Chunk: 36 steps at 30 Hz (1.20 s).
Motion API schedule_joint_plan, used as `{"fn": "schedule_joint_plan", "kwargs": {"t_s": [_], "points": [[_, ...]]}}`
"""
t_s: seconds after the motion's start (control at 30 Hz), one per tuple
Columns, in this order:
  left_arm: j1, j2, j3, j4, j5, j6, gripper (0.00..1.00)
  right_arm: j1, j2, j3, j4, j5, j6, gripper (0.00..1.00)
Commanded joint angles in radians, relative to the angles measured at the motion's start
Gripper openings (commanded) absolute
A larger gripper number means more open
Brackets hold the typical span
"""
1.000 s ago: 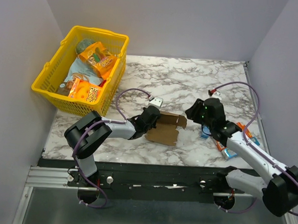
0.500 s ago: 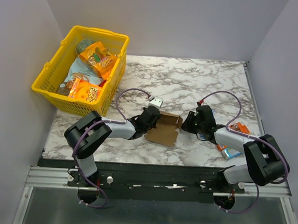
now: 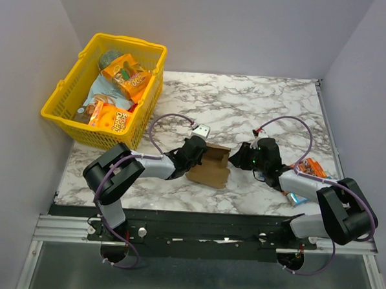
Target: Fold the paper box
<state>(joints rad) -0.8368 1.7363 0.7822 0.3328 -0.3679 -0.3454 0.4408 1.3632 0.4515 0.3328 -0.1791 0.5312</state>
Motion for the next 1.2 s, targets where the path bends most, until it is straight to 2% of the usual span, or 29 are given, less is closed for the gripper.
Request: {"fn": "schedule_joint_plan", "kwargs": {"t_s": [0.0,0.73,1.0,1.17], "points": [[-0.002,0.016,-0.040,-0.086,0.032,0.011,0.07,0.016,-0.006,-0.010,0.124,-0.069,-0.017,0.41],[-0.010,0.023,-0.046,-0.074,0.050,0.019,0.07,0.053,0.048,-0.057,0.394,-0.201,-0.080,0.43],[-0.008,0.023,-0.046,-0.075,0.050,0.019,0.07,0.059,0.056,-0.056,0.407,-0.223,-0.089,0.45],[-0.010,0.019,-0.050,-0.074,0.049,0.019,0.06,0.061,0.053,-0.054,0.377,-0.152,-0.097,0.47]]}}
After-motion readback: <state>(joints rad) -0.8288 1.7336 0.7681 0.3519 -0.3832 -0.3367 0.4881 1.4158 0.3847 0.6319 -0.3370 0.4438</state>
